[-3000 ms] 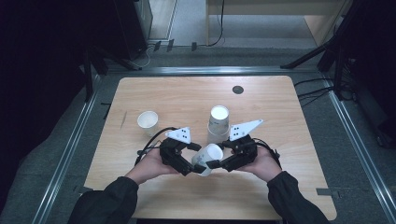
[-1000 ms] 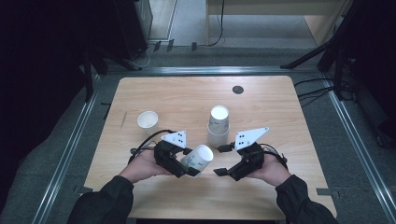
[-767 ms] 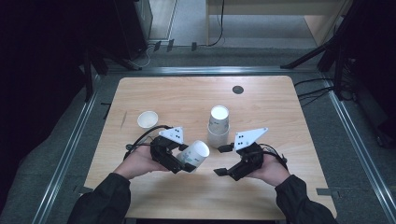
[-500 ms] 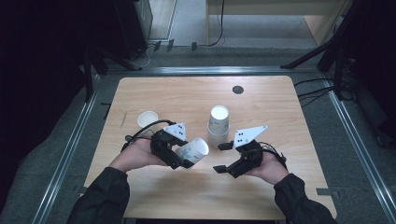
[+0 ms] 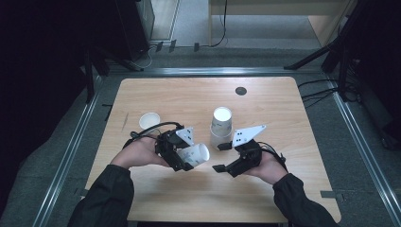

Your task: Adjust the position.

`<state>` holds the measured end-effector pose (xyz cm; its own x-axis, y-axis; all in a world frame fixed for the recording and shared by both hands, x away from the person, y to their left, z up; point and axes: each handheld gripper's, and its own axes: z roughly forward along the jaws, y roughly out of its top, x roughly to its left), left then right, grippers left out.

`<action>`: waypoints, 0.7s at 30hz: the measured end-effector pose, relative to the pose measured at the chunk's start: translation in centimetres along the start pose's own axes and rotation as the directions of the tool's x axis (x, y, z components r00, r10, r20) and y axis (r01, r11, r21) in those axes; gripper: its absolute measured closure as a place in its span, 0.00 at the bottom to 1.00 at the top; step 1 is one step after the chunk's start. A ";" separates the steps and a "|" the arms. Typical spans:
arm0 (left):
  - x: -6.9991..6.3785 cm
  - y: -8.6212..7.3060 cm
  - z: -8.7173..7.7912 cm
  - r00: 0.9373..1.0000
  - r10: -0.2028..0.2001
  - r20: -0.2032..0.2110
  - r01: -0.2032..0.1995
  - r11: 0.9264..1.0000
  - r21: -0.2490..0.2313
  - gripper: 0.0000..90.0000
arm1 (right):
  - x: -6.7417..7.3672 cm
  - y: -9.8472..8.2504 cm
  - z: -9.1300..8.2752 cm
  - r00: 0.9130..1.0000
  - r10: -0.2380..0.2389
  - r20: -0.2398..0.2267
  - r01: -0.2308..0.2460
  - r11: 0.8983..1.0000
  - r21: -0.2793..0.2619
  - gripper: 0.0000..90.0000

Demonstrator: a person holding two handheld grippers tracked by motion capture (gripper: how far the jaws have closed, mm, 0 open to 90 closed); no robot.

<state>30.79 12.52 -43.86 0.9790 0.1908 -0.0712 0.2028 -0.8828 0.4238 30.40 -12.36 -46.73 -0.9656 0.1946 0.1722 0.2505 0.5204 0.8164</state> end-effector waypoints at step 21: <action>-1.6 1.6 1.1 0.999 0.049 0.018 -0.050 0.994 0.097 0.32 | 1.1 1.2 3.1 0.996 -0.036 -0.081 0.036 0.999 0.002 0.29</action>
<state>29.55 10.31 -44.05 0.9879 0.1399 -0.0667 0.1543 -0.9287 0.3371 29.82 -8.95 -47.27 -0.9765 0.1081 0.1866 0.2154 0.5288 0.8209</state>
